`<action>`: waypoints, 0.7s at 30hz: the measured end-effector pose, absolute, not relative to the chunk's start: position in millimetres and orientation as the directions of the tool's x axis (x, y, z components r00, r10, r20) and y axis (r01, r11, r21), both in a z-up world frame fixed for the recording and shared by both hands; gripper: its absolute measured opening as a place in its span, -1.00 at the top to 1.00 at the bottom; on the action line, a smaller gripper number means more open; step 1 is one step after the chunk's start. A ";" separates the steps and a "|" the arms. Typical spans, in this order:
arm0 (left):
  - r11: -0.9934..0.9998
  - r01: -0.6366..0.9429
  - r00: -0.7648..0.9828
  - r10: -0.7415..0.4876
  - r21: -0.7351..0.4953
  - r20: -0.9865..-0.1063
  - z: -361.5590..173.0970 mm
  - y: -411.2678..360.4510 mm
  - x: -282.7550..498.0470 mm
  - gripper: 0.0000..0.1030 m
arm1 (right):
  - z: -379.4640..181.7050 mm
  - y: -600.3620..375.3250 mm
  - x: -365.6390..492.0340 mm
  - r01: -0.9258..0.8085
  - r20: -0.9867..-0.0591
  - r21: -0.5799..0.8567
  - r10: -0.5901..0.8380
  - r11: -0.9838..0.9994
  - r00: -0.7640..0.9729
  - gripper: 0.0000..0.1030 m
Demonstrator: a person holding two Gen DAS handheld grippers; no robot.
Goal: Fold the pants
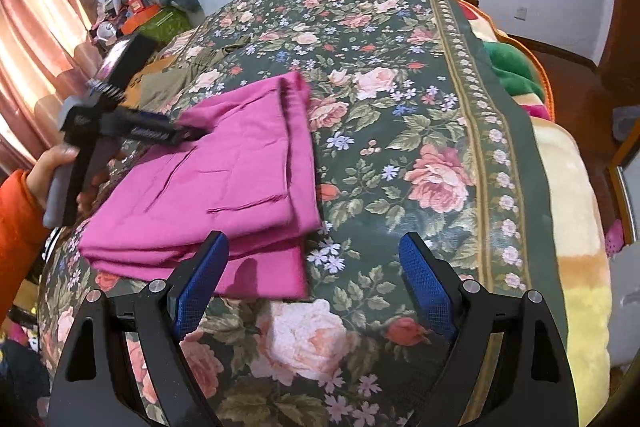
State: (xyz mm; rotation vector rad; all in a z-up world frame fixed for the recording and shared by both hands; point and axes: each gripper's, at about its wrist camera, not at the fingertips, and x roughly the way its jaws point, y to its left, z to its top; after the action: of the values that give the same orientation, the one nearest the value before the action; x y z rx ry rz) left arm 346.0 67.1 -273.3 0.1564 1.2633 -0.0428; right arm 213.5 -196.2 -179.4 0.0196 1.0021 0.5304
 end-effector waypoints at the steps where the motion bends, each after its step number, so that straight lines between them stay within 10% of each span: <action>1: 0.989 0.112 0.306 0.060 0.099 -0.950 -271.1 69.0 340.1 -0.85 | -178.7 -197.6 212.8 -0.413 -0.795 0.253 0.432 0.875 0.426 -0.65; 10: 0.967 0.108 0.391 0.173 0.232 -0.904 -244.0 71.7 275.3 -0.84 | -167.0 -203.1 204.4 -0.408 -0.779 0.250 0.433 0.878 0.454 -0.65; 21: 0.994 0.048 0.403 0.067 0.094 -0.913 -223.0 83.4 225.8 -0.84 | -164.4 -181.0 199.4 -0.444 -0.769 0.256 0.459 0.859 0.444 -0.65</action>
State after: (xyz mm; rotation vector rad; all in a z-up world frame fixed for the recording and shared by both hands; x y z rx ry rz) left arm 225.8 83.4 -223.0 0.1108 1.1564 0.0120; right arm 199.4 -181.0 -164.4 0.0178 0.9593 0.5601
